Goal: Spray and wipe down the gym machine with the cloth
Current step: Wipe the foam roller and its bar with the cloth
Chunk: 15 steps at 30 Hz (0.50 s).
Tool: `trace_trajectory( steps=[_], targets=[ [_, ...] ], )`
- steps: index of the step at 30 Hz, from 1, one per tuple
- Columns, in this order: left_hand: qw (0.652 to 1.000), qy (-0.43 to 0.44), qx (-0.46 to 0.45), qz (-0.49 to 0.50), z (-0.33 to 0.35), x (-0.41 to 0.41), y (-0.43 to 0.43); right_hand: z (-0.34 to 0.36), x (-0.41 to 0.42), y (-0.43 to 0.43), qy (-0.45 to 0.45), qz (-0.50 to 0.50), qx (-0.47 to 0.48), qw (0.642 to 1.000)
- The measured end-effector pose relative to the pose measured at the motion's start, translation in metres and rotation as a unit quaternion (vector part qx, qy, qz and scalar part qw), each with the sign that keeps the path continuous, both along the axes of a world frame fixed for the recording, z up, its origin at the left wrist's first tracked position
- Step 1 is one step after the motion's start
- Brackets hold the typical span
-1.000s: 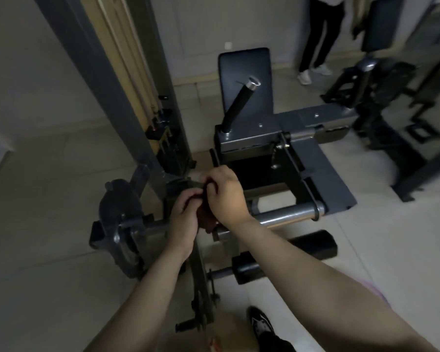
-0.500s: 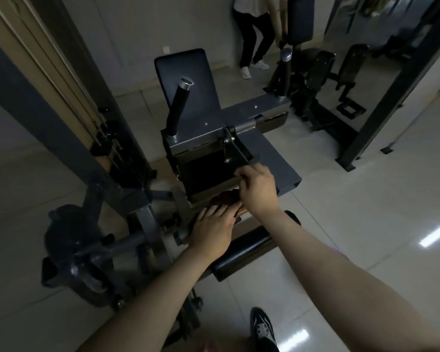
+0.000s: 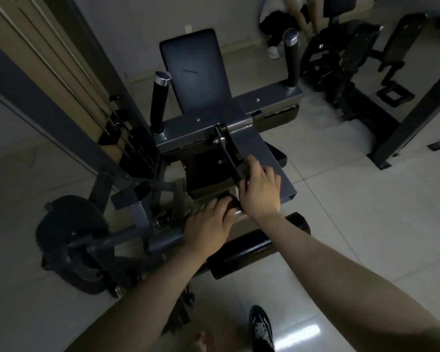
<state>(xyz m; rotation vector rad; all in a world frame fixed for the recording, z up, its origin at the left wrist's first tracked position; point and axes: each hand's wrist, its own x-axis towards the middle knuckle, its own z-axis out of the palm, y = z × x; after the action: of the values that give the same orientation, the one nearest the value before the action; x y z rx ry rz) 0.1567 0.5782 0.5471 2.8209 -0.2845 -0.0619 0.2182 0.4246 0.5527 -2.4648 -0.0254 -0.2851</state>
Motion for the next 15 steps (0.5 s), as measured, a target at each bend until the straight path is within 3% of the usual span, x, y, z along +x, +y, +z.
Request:
trace_trajectory(
  steps=[6,9,15],
  targets=[
    [0.995,-0.027,0.014,0.099,-0.006,-0.025,0.044,-0.010,-0.001,-0.007,-0.010,0.089,-0.146,0.985],
    [0.989,-0.043,0.014,0.138,-0.009,-0.023,0.030,-0.008,0.000,-0.007,-0.014,0.088,-0.127,0.988],
    [0.990,-0.123,0.012,0.075,-0.015,-0.012,-0.063,-0.011,-0.001,-0.017,-0.043,0.086,-0.043,0.994]
  ],
)
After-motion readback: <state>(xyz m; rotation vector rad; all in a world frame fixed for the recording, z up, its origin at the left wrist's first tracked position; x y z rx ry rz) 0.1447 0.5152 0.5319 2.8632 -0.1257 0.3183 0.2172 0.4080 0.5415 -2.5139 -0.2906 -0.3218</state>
